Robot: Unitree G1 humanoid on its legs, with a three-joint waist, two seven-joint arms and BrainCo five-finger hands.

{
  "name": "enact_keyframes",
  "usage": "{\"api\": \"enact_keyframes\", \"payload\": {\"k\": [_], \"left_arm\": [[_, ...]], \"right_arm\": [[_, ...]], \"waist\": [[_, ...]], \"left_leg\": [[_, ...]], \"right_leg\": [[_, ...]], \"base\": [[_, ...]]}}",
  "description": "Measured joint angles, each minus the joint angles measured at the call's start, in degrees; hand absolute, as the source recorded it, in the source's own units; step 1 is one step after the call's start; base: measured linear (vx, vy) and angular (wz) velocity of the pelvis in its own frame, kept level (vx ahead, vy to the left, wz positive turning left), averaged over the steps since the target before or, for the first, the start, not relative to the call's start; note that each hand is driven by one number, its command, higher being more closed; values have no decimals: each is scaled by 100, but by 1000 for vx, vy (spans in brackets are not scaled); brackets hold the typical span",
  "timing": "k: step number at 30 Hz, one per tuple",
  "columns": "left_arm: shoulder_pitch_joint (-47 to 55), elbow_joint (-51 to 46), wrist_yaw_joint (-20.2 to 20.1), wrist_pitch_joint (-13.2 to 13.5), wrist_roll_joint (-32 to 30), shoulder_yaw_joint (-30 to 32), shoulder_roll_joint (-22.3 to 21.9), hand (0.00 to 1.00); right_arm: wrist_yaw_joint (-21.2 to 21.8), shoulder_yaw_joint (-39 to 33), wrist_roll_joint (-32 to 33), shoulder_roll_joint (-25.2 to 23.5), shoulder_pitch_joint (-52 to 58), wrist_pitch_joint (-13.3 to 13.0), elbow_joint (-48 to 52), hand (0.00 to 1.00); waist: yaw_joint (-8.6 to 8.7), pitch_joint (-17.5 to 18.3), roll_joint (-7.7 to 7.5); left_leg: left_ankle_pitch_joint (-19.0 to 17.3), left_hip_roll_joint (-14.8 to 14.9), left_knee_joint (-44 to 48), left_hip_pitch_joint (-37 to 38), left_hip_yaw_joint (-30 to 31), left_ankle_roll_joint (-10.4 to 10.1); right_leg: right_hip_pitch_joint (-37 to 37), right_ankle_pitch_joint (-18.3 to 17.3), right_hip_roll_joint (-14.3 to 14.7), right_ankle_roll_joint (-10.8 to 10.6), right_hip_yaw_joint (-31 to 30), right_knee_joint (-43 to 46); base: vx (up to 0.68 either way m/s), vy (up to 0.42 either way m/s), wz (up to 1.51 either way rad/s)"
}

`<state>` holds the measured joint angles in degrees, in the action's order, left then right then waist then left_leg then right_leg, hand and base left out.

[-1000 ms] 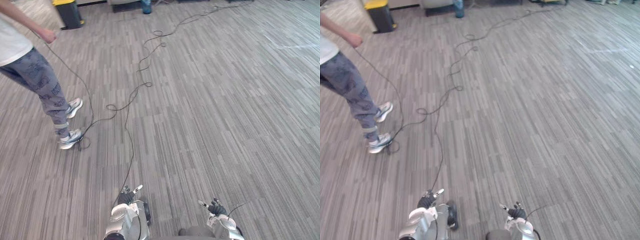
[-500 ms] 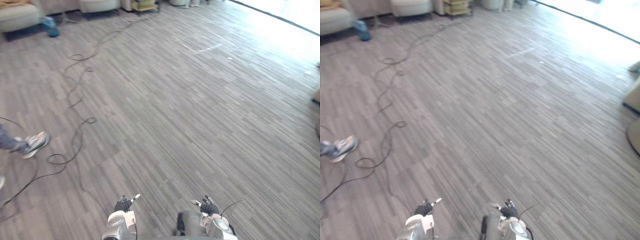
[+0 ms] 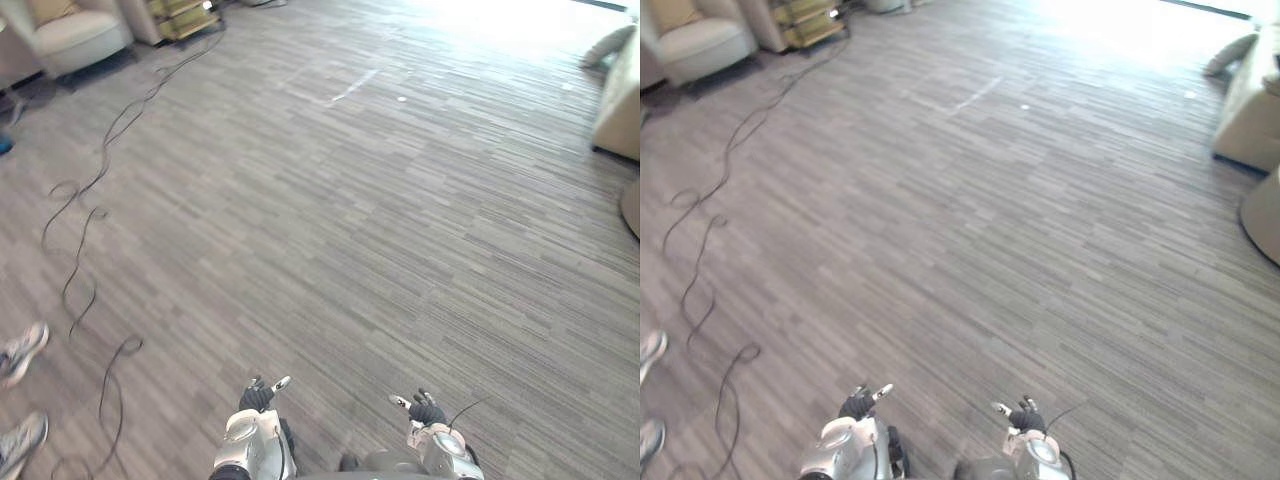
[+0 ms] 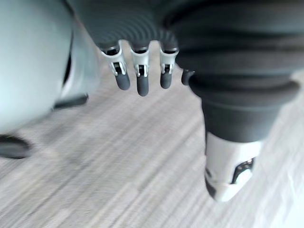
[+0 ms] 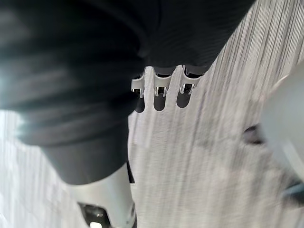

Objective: Pick up cushions and gather them together orderly.

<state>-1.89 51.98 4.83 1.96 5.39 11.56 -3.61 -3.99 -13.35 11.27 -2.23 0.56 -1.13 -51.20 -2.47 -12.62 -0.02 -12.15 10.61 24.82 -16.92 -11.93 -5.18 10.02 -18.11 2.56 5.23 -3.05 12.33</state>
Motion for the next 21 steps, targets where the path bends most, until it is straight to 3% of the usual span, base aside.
{"api": "enact_keyframes", "payload": {"k": [2, 3, 4, 5, 6, 7, 8, 9, 11, 12, 14, 16, 17, 18, 19, 20, 21], "left_arm": [[80, -80, 0, 19, 46, -19, 17, 0], [134, -139, 3, 19, 46, -31, 56, 0], [199, -179, 0, 30, 44, -21, 104, 0], [184, -167, 7, 24, 43, -1, 126, 0], [113, -59, 18, 13, 38, -14, 174, 0], [52, 26, 24, 8, 38, -18, 232, 0], [13, 101, 27, -22, 39, -26, 265, 0], [-16, 179, 37, -78, 40, -74, 249, 0], [25, 216, 51, -101, 46, -329, 221, 0], [17, 212, 54, -108, 57, -432, 212, 0], [-77, 235, 59, -126, 88, -484, 255, 0], [-142, 312, 53, -133, 82, -605, 270, 0], [-154, 359, 37, -122, 80, -662, 272, 0], [-169, 406, 13, -120, 74, -704, 269, 0], [-133, 441, -2, -127, 47, -684, 166, 0], [-79, 444, -12, -128, 28, -646, 98, 0], [-78, 445, -13, -130, 23, -645, 75, 0]], "right_arm": [[-27, 4, -3, 3, 116, 20, 3, 0], [-44, 12, -3, -19, 232, 37, 0, 0], [-52, 53, -3, -57, 360, 52, -19, 0], [-50, 95, -4, -79, 394, 45, -12, 0], [-50, 173, -8, -116, 407, 66, -28, 0], [-28, 229, -14, -109, 380, 71, -26, 0], [-13, 232, -14, -124, 313, 66, -25, 0], [30, 236, -15, -113, 273, 55, 35, 0], [58, 236, -16, -85, 278, -13, 125, 0], [62, 233, -17, -65, 262, -42, 212, 0], [67, 111, -15, -104, 190, -58, 298, 0], [65, -52, -17, -99, 145, -67, 299, 0], [65, -111, -26, -35, 137, -63, 249, 0], [66, -135, -65, 14, 171, -58, 182, 0], [65, -172, -181, 188, 149, -44, 72, 0], [57, -229, -233, 255, 114, -37, 62, 0], [59, -228, -234, 260, 113, -27, 59, 0]], "waist": [[-6, 76, 31], [-75, 208, -82], [-107, 452, -362], [-60, 479, -473], [-57, 438, -573], [-76, 339, -596], [-55, 239, -589], [1, 162, -525], [30, 166, -402], [50, 207, -328], [160, 145, -429], [291, 128, -403], [345, 124, -385], [358, 121, -402], [404, 162, -152], [368, 158, -11], [394, 148, 10]], "left_leg": [[294, -43, -568, -173, 280, -66], [741, -98, -343, -224, 274, -53], [757, -389, -13, -235, 9, 102], [644, -480, 56, -184, -100, 188], [404, -545, 159, 44, -356, 333], [238, -565, 35, 450, -545, 409], [145, -590, -95, 788, -613, 453], [16, -620, -324, 1340, -665, 539], [-121, -618, -805, 2060, -883, 659], [-292, -624, -1137, 2394, -928, 538], [-519, -780, -1466, 2906, -956, 432], [-684, -851, -1719, 3290, -959, 427], [-684, -955, -1931, 3595, -873, 434], [-683, -1035, -1946, 3796, -711, 437], [-657, -921, -1882, 3969, -484, 406], [-366, -835, -1371, 3824, -272, 148], [-251, -831, -1104, 3733, -163, 133]], "right_leg": [[219, -372, -132, -168, -327, 66], [256, -592, -312, -316, -547, 121], [224, -725, -654, -551, -820, 455], [49, -704, -794, -667, -840, 826], [-445, -335, -867, -1105, -926, 2037], [-1026, 483, -826, -1239, -967, 3387], [-1336, 847, -781, -1339, -965, 4100], [-1738, 756, -688, -1314, -780, 4948], [-2424, 568, -661, -1136, -138, 5248], [-2924, 489, -663, -1068, 344, 5145], [-3527, 408, -775, -1005, 920, 4612], [-3719, 546, -800, -817, 1530, 3270], [-3645, 834, -747, -584, 1819, 2140], [-3623, 1307, -699, -228, 1732, 1728], [-3490, 1349, -622, 212, 1714, 1952], [-3468, 953, -731, 238, 1770, 2274], [-3415, 824, -760, 237, 1763, 2338]], "base": [[580, 367, -104], [851, 511, -98], [873, 505, -84], [872, 477, -76], [533, 308, -67], [635, 378, -81], [588, 325, -77], [561, 290, -57], [469, 252, -52], [463, 250, -36], [547, 177, -13], [587, 92, 12], [681, 42, 36], [878, 19, 40], [909, -38, 35], [734, -76, 24], [709, -133, 24]]}}
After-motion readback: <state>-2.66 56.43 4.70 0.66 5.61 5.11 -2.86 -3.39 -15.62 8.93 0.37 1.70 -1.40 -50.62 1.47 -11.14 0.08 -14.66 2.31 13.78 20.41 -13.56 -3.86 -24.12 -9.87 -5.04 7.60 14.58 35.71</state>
